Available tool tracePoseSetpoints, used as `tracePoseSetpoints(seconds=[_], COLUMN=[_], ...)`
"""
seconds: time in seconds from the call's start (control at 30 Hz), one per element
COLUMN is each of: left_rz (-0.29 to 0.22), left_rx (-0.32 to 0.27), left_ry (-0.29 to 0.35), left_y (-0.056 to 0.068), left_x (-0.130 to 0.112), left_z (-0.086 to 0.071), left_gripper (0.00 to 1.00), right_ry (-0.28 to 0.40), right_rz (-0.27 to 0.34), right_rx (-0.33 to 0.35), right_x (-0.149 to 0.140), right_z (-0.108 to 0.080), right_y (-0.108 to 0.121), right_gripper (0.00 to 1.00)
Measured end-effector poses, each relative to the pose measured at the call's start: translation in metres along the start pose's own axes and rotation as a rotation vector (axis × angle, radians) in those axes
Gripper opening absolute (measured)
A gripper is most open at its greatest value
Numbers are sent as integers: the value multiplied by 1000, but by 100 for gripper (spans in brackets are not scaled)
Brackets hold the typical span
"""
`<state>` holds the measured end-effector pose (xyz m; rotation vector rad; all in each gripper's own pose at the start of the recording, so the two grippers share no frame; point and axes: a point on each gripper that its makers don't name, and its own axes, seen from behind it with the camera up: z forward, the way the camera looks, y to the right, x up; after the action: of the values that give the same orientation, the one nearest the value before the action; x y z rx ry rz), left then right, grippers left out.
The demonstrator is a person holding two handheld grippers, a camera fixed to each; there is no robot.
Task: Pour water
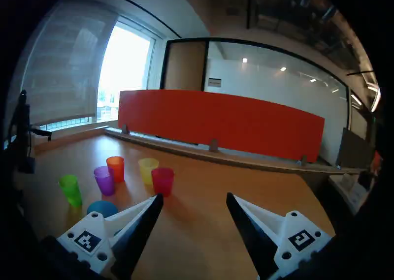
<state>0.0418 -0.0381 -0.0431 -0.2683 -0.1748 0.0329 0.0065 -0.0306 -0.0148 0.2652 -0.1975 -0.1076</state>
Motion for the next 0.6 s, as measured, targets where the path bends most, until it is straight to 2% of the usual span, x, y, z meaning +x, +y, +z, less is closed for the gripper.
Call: tracePoseSetpoints(seconds=[0.2, 0.4, 0.6], left_rz=[-7, -31, -57], left_rx=[37, 68, 104], left_ry=[46, 102, 148], left_y=[-6, -9, -13], left_x=[15, 34, 44], left_z=[0, -1, -1], left_gripper=[92, 92, 92], right_ry=[39, 90, 123], right_rz=[29, 29, 43], right_rx=[-65, -144, -198], right_x=[12, 30, 40], right_z=[1, -3, -6], right_y=[13, 27, 32], right_gripper=[99, 99, 99])
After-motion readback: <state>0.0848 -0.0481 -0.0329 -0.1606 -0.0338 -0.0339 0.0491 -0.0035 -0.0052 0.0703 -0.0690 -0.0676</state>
